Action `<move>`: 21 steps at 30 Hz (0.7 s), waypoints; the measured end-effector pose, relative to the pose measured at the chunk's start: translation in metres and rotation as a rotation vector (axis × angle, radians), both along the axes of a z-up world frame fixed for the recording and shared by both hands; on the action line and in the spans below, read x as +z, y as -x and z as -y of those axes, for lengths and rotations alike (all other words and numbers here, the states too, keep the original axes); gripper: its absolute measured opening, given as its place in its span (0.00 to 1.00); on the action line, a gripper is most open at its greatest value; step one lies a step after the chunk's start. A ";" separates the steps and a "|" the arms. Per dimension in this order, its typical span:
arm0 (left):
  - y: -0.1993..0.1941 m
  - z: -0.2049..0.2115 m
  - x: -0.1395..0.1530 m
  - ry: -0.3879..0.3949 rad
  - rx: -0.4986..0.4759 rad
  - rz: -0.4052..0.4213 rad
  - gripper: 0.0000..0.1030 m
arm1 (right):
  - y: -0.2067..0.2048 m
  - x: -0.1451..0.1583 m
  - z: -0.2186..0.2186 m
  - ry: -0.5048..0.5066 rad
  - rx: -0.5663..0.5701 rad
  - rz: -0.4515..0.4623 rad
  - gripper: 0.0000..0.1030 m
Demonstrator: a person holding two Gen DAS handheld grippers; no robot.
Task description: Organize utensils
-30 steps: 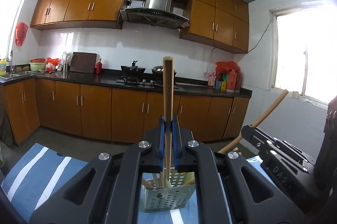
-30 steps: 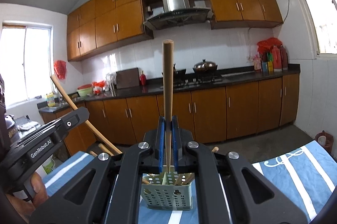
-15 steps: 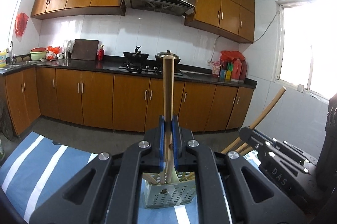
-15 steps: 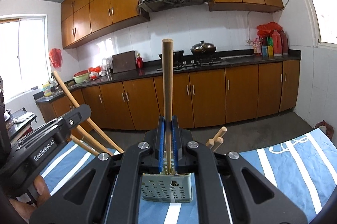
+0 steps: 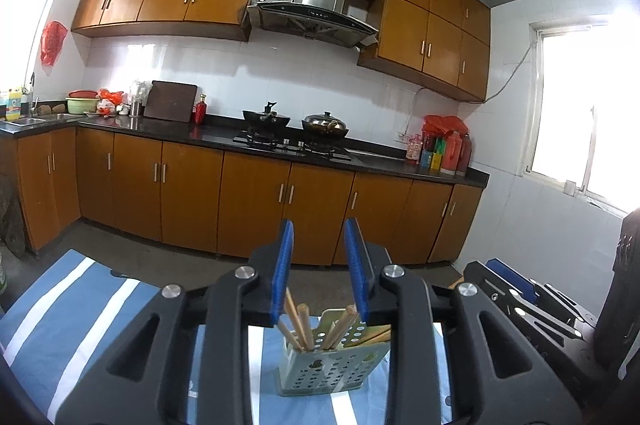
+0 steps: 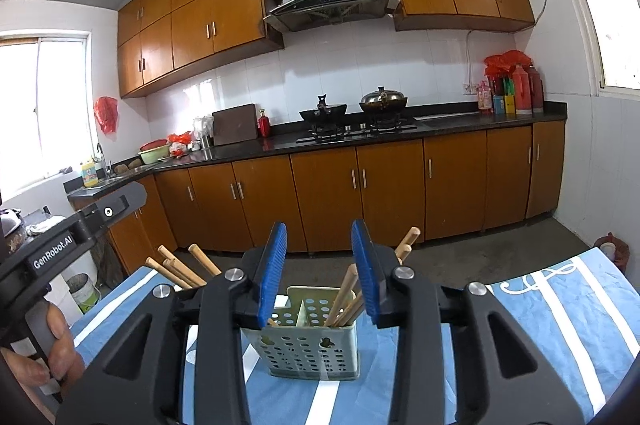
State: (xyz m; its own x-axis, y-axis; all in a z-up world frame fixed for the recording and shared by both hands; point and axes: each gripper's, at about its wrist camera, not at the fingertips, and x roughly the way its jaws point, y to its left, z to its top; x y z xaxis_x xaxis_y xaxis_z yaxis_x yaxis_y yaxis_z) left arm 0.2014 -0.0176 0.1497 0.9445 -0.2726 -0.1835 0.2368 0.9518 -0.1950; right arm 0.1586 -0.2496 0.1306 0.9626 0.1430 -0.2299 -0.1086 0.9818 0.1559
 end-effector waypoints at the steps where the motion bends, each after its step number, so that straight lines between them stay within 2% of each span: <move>1: 0.002 -0.002 0.000 -0.001 0.003 0.001 0.29 | 0.001 0.001 0.000 0.002 -0.001 0.000 0.34; 10: 0.027 -0.023 -0.003 -0.012 0.037 -0.004 0.41 | 0.018 -0.002 -0.001 0.017 -0.014 -0.002 0.34; 13: 0.038 -0.030 -0.010 -0.025 0.047 -0.018 0.51 | 0.028 -0.003 -0.001 0.031 -0.031 -0.002 0.40; 15: 0.045 -0.035 -0.016 -0.032 0.051 -0.029 0.63 | 0.035 -0.005 0.001 0.034 -0.039 -0.001 0.45; 17: 0.054 -0.038 -0.024 -0.043 0.051 -0.036 0.69 | 0.044 -0.011 0.002 0.035 -0.043 -0.005 0.52; 21: 0.072 -0.041 -0.037 -0.083 0.060 -0.037 0.90 | 0.058 -0.022 0.000 0.037 -0.056 -0.008 0.64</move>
